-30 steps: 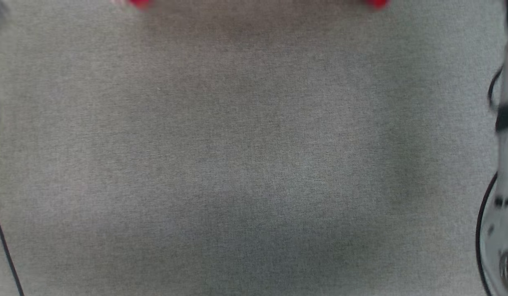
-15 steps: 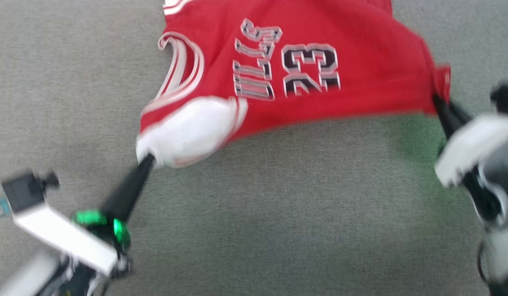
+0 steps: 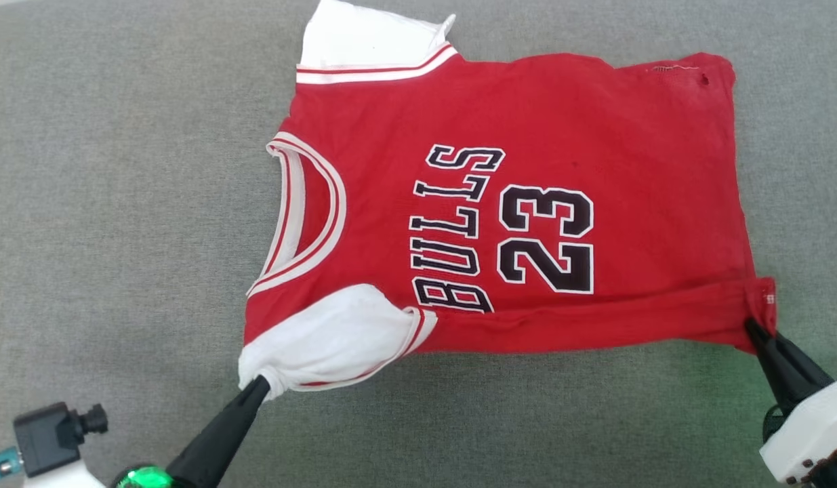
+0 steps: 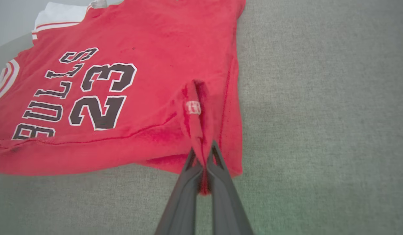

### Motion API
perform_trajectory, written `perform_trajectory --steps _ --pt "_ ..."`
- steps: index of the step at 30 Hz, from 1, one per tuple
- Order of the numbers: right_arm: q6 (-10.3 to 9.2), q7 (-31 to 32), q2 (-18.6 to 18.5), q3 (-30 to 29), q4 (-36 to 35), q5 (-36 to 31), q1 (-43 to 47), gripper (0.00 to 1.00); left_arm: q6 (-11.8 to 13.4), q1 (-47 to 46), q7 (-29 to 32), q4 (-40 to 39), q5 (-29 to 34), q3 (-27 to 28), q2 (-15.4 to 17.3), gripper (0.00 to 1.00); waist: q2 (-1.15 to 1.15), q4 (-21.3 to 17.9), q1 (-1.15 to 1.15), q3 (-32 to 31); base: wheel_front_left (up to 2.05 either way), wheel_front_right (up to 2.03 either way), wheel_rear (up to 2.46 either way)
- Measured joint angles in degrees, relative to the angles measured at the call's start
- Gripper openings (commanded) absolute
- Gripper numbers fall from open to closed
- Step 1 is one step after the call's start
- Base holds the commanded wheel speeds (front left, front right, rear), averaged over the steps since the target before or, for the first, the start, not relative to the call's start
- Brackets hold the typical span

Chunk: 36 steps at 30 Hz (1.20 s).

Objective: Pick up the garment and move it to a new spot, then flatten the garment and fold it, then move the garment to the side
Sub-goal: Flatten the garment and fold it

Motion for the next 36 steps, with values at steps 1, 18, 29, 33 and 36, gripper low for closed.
perform_trajectory --steps 1,18,29,33,36 --pt "0.00 0.2 0.3 -0.2 -0.8 0.1 0.5 0.00 0.0 0.0 0.0 -0.4 0.2 0.3 0.2 0.00 0.00 -0.1 0.00 0.2 0.00 0.00 0.00" --pt "0.00 -6.3 6.8 -2.8 5.9 -6.7 -12.6 0.00 0.0 -25.1 5.3 10.8 -0.5 0.9 -5.1 0.00 0.00 -1.3 0.00 5.8 0.00 0.00 0.00" --pt "0.00 -13.6 7.9 -1.1 14.6 -10.6 -17.1 0.00 0.0 -32.5 7.1 24.5 0.3 -1.4 -8.2 0.00 0.00 -3.1 0.00 9.4 0.00 0.00 0.00" --pt "0.00 -15.0 7.9 -0.2 17.0 -11.0 -17.7 0.02 0.0 -34.0 6.7 27.7 3.4 -4.6 -7.4 0.24 0.00 -3.4 0.00 8.7 0.00 0.00 0.00" --pt "0.00 -16.0 7.9 0.5 18.0 -11.6 -17.7 1.00 0.0 -36.2 4.7 28.8 6.7 -7.8 -5.8 1.00 0.00 -3.5 0.00 7.7 0.00 0.00 0.00"
